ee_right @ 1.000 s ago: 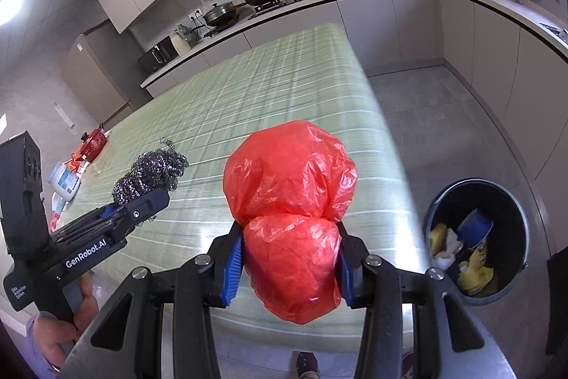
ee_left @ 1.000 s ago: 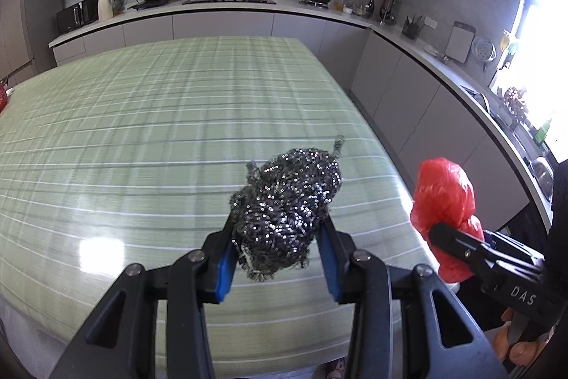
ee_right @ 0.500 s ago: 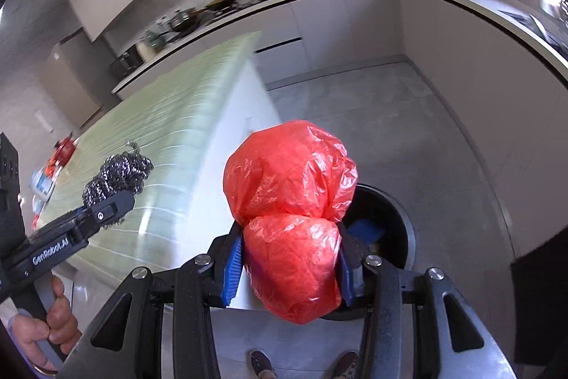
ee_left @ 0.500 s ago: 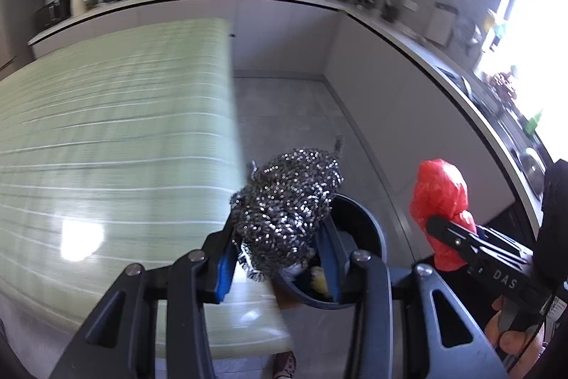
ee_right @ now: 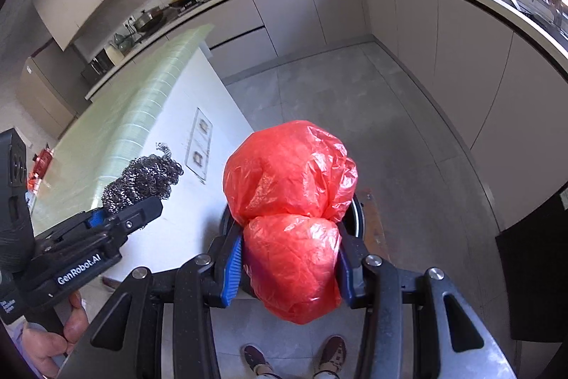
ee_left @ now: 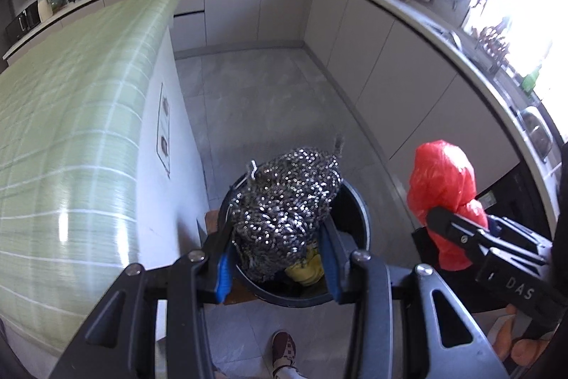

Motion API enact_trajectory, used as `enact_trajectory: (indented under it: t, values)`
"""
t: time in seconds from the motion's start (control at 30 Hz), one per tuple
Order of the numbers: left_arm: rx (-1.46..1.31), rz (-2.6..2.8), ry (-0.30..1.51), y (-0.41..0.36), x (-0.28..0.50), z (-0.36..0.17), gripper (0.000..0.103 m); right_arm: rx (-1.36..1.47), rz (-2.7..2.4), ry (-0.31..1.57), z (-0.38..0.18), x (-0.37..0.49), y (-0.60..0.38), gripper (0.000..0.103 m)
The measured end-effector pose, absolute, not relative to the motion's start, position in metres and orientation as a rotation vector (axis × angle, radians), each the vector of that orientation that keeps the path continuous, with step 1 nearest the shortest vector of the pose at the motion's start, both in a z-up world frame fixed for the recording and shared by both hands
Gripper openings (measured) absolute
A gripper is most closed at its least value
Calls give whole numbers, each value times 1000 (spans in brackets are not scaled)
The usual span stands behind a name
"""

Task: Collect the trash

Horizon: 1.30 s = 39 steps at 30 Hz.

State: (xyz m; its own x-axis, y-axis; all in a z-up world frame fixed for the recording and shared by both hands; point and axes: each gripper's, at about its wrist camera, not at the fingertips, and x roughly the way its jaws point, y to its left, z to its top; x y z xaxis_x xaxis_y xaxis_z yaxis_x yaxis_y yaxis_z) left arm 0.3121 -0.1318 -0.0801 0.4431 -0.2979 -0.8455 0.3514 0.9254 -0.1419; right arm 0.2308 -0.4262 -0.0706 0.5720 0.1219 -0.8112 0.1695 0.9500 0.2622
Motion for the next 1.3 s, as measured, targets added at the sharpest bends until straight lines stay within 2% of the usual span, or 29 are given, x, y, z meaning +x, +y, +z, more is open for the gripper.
enact_trajectory:
  t: [0.4,0.47,0.5,0.53,0.57,0.67,1.03,1.3]
  values:
    - [94,-298,1146,-148,329,-130,47,330,65,1081,-131,280,-427,47]
    - [93,-288,1160,-154,335,-135,51,331,88,1099,-140,286,-428,51]
    - [94,-280,1167,-157,339,-138,54,325,88,1116,-146,289,-428,62]
    - [95,-276,1172,-158,341,-141,62,312,78,1126,-151,292,-429,73]
    - [100,-270,1177,-161,345,-146,68,304,70,1129,-154,292,-430,74]
    - [117,-262,1178,-170,350,-151,69,322,32,1099,-155,287,-440,74]
    - [81,-254,1082,-171,336,-94,69,351,-6,1039,-131,280,-461,74]
    - [49,-246,996,-148,290,-37,69,331,70,1030,-105,249,-437,74]
